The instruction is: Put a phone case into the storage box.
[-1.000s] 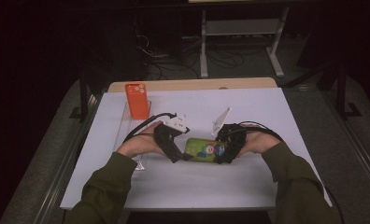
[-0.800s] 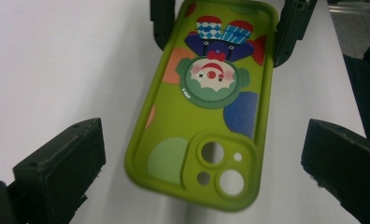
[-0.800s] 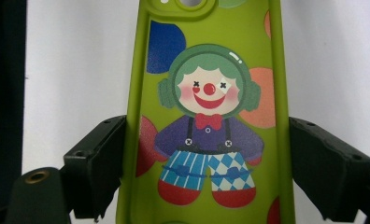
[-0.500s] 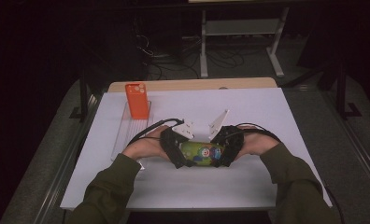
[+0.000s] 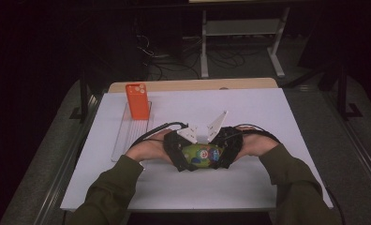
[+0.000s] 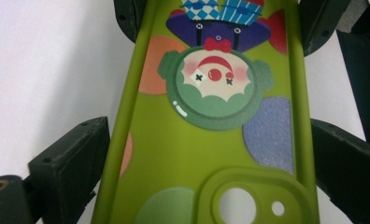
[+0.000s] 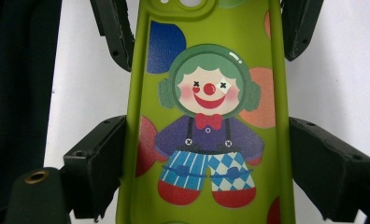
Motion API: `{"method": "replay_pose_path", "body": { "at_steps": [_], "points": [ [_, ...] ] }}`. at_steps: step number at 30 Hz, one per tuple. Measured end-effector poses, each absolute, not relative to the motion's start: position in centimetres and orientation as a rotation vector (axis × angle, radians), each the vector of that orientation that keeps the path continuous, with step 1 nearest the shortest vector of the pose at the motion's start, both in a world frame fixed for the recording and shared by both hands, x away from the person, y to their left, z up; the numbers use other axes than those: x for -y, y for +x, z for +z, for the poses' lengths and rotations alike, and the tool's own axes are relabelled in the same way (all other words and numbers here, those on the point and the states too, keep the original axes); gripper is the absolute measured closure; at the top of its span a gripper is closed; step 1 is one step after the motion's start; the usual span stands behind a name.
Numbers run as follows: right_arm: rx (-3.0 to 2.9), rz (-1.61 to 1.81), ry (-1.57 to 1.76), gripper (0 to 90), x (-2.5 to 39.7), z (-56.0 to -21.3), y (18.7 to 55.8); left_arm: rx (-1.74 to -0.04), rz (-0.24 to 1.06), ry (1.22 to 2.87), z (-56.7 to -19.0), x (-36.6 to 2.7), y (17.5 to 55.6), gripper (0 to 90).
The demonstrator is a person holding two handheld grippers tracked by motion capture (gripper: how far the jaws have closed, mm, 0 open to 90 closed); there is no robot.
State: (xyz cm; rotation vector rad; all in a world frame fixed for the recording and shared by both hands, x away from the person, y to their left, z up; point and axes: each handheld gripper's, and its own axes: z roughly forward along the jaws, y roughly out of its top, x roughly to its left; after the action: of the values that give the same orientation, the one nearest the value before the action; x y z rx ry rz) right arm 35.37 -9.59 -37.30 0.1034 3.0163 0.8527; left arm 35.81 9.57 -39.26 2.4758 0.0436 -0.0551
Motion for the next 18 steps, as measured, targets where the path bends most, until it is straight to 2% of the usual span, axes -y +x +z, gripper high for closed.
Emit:
{"method": "replay_pose_path", "body": {
  "at_steps": [7, 18],
  "points": [
    [-3.015, 0.851, 0.095, 15.3, 9.43, -37.32, 35.32, -0.031, -0.069, 2.475, -39.26, -9.62, 35.83, 11.3],
    [-3.031, 0.847, 0.07, 15.0, 9.34, -37.56, 35.29, -0.031, -0.108, 2.493, -39.42, -9.53, 35.72, 14.1]
  ]
}}
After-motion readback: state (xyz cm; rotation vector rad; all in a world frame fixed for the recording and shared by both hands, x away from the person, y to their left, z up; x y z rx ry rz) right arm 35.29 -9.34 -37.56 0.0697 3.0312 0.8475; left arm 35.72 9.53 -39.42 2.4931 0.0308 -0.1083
